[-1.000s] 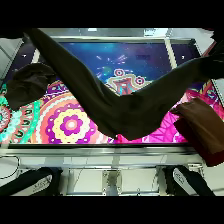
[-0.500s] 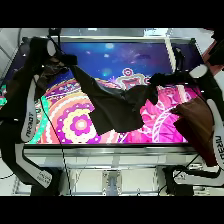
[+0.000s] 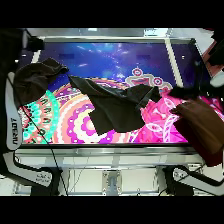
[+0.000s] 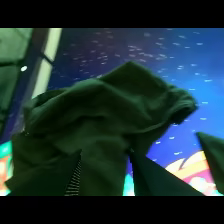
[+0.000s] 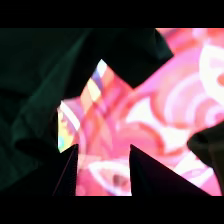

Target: Fold the shirts.

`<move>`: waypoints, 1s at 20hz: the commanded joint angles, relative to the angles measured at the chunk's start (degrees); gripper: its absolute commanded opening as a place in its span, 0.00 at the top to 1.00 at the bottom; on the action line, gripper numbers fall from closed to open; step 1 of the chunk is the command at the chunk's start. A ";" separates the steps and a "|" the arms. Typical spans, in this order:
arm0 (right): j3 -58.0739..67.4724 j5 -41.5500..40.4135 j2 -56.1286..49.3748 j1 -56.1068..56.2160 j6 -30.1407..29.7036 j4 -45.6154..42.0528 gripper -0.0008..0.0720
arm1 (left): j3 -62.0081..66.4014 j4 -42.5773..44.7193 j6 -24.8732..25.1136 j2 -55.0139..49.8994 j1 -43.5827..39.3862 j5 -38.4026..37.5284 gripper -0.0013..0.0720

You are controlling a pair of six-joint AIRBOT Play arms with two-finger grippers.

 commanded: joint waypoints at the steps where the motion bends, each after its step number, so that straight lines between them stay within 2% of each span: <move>1: -20.98 1.92 9.07 -4.22 0.37 10.47 0.47 | -2.99 -3.52 -0.70 1.75 5.16 -4.70 0.49; 3: -32.50 0.74 12.44 -4.11 1.27 18.97 0.46 | -5.07 -6.21 -0.70 1.75 5.95 -4.04 0.49; 6: -43.43 0.90 12.81 -1.46 0.96 30.58 0.45 | -5.90 -11.69 0.44 1.70 5.90 -2.75 0.49; 9: -49.37 -8.87 12.81 6.08 1.33 35.58 0.45 | -5.90 -15.58 1.84 1.70 5.90 -1.38 0.49; 12: -51.06 -18.23 12.81 14.93 2.58 44.61 0.45 | -5.90 -16.79 2.99 1.70 5.90 -1.64 0.49; 14: -51.04 -27.47 12.79 22.47 3.80 51.04 0.45 | -5.90 -17.66 3.41 1.70 5.90 -1.64 0.49; 17: -51.04 -41.29 12.76 33.07 9.73 54.12 0.45 | -5.90 -18.08 3.45 1.70 5.90 -1.77 0.49; 20: -51.04 -47.28 12.74 38.12 15.30 54.14 0.45 | -5.90 -18.29 3.48 1.70 5.90 -2.01 0.49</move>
